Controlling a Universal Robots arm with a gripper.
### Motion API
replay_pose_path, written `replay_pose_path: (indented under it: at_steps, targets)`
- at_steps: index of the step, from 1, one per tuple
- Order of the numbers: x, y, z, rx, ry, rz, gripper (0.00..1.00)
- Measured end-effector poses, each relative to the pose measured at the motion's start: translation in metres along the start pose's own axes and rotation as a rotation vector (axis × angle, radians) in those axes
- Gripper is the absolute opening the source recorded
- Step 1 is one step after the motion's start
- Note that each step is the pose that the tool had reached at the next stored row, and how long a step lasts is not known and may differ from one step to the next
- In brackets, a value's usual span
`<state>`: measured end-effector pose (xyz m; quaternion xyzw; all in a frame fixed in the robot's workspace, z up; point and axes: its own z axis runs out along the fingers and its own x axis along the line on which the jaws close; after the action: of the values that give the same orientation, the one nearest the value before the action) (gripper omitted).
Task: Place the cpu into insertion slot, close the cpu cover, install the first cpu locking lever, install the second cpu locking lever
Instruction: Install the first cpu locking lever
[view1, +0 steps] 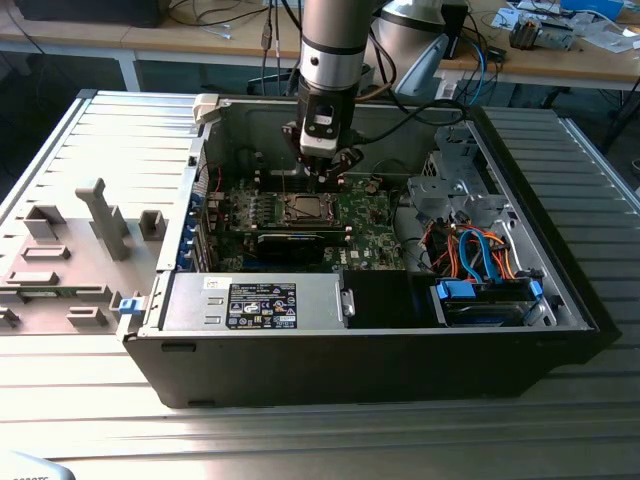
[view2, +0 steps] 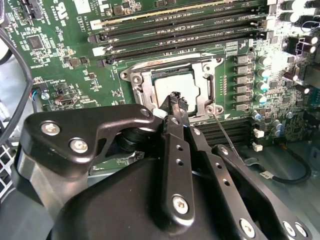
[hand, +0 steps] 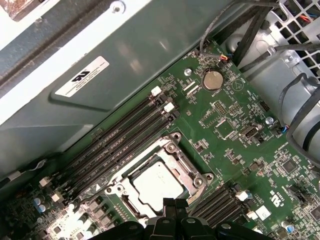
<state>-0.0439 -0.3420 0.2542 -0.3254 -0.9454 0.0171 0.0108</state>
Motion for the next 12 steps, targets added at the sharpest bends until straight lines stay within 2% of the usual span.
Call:
replay_pose_path:
  at_steps: [12]
  targets:
    - [0.0, 0.0, 0.0, 0.0005, -0.0021, -0.054, 0.11]
